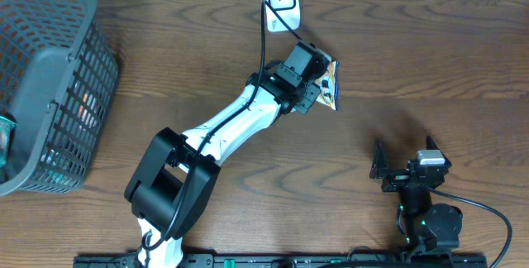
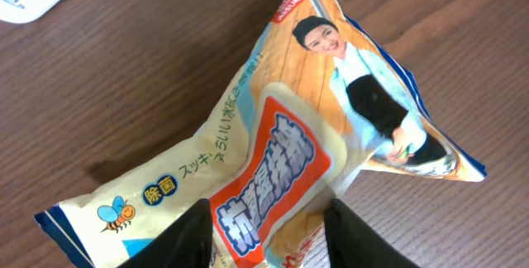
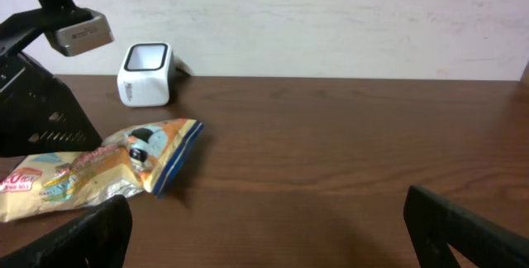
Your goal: Scan the item barcode
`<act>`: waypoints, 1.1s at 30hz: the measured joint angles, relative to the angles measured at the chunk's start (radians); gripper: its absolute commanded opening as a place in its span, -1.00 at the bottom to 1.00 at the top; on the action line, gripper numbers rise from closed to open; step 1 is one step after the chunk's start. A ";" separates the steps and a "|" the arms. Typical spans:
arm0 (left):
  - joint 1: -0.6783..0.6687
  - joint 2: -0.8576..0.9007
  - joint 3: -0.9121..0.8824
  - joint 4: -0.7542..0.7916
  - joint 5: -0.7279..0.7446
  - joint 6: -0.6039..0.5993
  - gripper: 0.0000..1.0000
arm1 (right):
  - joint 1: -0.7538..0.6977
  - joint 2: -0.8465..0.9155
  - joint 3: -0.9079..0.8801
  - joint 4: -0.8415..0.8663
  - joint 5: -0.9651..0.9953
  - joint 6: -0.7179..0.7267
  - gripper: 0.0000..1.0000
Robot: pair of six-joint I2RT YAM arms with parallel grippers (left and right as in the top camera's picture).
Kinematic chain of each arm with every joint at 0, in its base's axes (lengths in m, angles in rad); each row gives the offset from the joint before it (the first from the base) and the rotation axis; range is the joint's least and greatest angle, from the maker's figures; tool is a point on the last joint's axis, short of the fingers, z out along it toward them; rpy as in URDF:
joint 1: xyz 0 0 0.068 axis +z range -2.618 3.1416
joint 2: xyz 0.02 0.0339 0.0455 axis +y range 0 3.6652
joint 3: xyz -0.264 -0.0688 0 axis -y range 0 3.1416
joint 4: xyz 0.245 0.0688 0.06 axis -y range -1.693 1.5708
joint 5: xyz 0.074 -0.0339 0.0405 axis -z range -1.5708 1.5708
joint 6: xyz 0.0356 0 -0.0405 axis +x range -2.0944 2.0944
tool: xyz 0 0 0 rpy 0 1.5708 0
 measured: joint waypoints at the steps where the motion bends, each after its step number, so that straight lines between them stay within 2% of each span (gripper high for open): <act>1: 0.000 0.000 0.000 0.002 -0.001 -0.001 -0.09 | 0.000 0.000 0.000 0.000 0.000 0.000 0.99; 5: 0.000 -0.007 0.000 0.014 -0.001 -0.002 -0.06 | 0.000 0.000 0.000 0.000 0.000 0.000 0.98; 7: 0.000 -0.024 0.000 0.021 -0.001 0.003 0.42 | 0.000 0.000 0.000 0.000 0.000 0.000 0.98; 9: 0.002 -0.061 0.000 0.023 -0.001 0.000 0.52 | 0.000 0.000 0.000 0.000 0.000 0.000 0.98; 15: 0.058 -0.277 0.000 0.026 -0.001 -0.002 0.53 | 0.000 0.000 0.000 0.000 0.000 0.000 0.99; 22: 0.259 -0.529 0.000 0.026 -0.001 -0.027 0.52 | 0.000 0.000 0.000 0.000 0.000 0.000 0.98; 23: 0.283 -0.548 0.000 0.023 -0.002 -0.043 0.47 | 0.000 0.000 0.000 0.000 0.000 0.000 0.98; 26: 0.363 -0.595 0.000 0.005 -0.005 -0.122 0.18 | 0.000 0.000 0.000 0.000 0.000 0.000 0.98; 30: 0.414 -0.606 0.000 -0.037 -0.006 -0.237 -0.37 | 0.000 0.000 0.000 0.000 0.000 0.000 0.99; 31: 0.415 -0.602 0.000 -0.048 0.000 -0.259 -0.44 | 0.000 0.000 0.000 0.000 0.000 0.000 0.98; 33: 0.411 -0.584 0.000 -0.066 0.029 -0.289 -0.47 | 0.000 0.000 0.000 0.000 0.000 0.000 0.99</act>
